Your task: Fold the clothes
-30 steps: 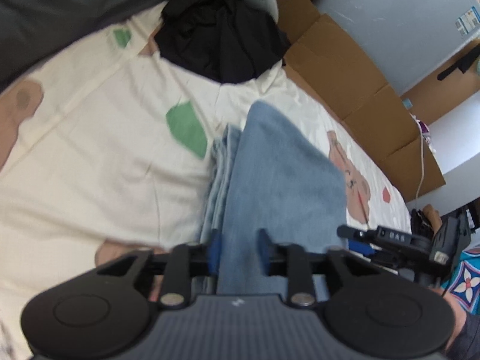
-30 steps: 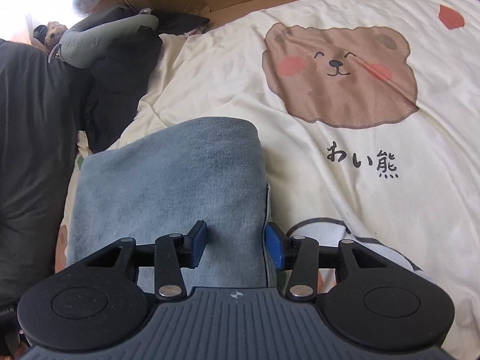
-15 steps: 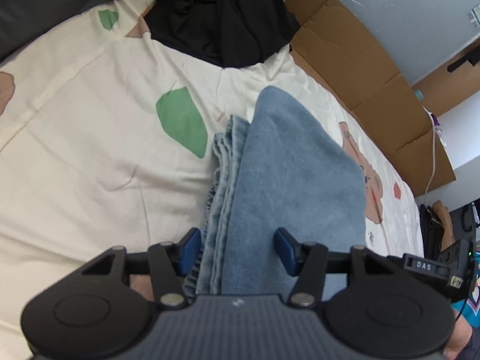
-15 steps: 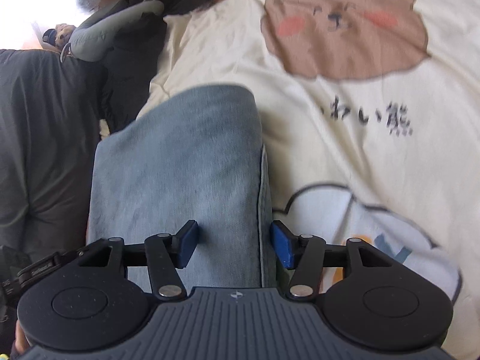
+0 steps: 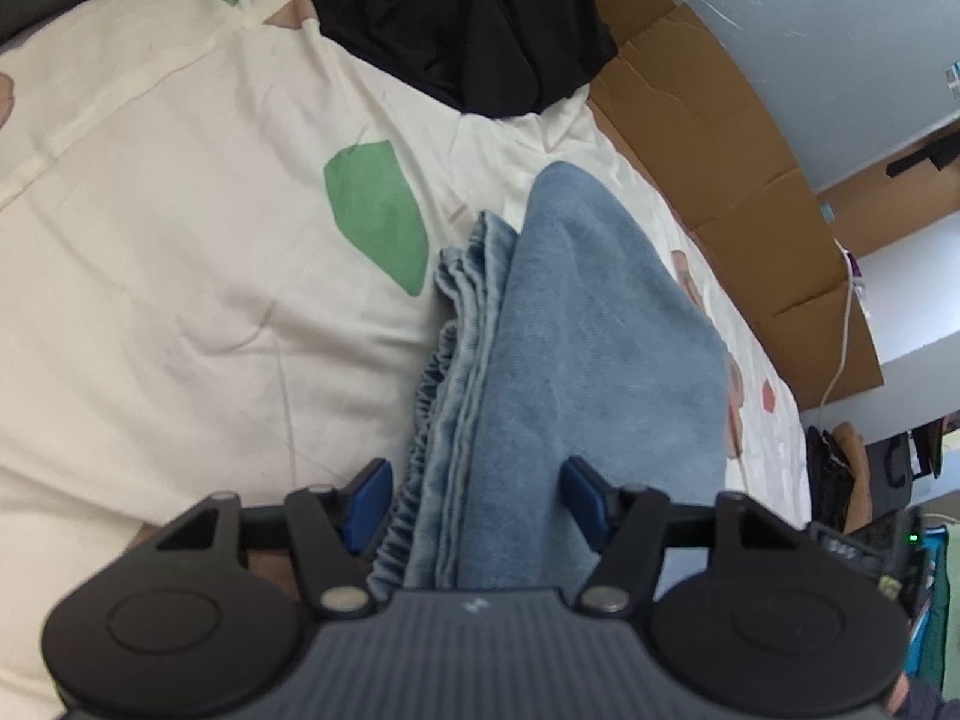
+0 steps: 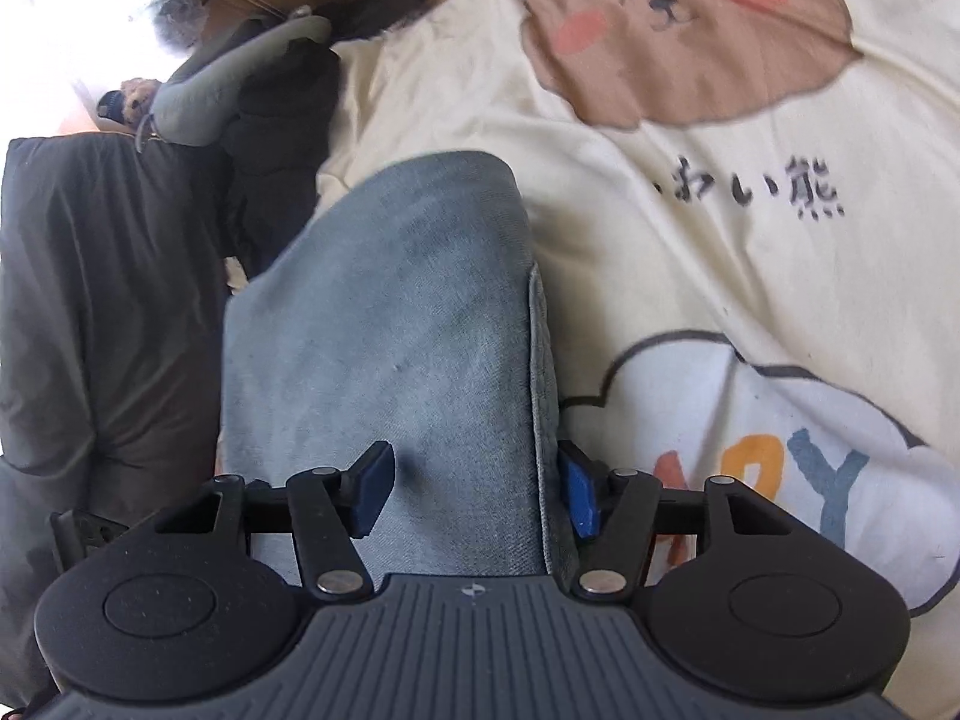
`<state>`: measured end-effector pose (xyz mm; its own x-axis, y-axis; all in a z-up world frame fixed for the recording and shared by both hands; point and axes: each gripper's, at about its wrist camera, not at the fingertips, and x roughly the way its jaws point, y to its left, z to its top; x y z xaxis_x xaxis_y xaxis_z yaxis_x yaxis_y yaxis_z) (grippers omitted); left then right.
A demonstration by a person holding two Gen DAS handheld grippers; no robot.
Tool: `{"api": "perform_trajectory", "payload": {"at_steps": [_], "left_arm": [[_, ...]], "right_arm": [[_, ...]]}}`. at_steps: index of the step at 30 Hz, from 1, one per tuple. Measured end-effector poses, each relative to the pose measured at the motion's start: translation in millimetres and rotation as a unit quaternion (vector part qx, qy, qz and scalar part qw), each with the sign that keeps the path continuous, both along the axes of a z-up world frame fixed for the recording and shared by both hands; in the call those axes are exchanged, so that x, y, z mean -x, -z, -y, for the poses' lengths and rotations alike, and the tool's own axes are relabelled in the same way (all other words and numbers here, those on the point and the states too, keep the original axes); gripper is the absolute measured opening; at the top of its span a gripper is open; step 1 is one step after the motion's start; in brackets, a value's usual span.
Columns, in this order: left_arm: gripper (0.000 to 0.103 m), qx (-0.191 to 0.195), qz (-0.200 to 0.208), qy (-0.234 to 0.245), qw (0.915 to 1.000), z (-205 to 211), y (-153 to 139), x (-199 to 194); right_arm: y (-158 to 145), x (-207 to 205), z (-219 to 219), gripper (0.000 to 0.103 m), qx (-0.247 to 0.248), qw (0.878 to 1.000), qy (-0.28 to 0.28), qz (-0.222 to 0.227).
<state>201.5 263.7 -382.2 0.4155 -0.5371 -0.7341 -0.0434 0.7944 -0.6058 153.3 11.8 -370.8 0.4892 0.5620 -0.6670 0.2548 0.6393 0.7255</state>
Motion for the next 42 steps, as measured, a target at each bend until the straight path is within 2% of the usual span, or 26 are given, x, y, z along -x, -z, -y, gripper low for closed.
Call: {"api": "perform_trajectory", "payload": {"at_steps": [4,8,11,14,17,21,24,29,34,42], "left_arm": [[0.070,0.033,-0.019,-0.015,0.9991,-7,11,-1],[0.067,0.046,-0.016,-0.015,0.9987,-8,14,-2],[0.065,0.048,-0.010,-0.013,0.9987,-10,15,-1],[0.065,0.059,-0.014,-0.009,0.9981,-13,18,-2],[0.064,0.051,-0.010,-0.003,0.9986,-10,16,-3],[0.062,0.023,-0.007,0.004,0.9997,-1,5,-4],[0.062,0.013,-0.006,0.002,0.9999,3,2,-4],[0.059,0.001,0.006,0.022,0.9997,15,-5,-4],[0.052,0.019,0.006,0.041,0.9989,36,-6,-4],[0.052,0.029,0.001,0.071,0.9971,88,0,-9]], "right_arm": [[10,-5,-4,0.067,-0.024,1.000,-0.001,-0.001],[2,-1,-2,0.050,-0.040,0.999,0.006,-0.001],[-4,2,-4,0.049,-0.043,0.999,0.010,0.005],[-1,1,-10,0.055,-0.025,1.000,0.009,0.000],[6,-2,-12,0.050,-0.021,1.000,0.020,-0.007],[-3,3,-6,0.032,-0.040,0.999,0.037,-0.006],[-14,6,-5,0.028,-0.039,0.999,0.035,0.001],[-27,8,3,0.027,-0.034,0.999,0.024,0.013],[-33,16,26,0.026,-0.032,0.999,0.033,0.011],[-43,29,77,0.025,-0.013,0.999,0.039,0.007]]}}
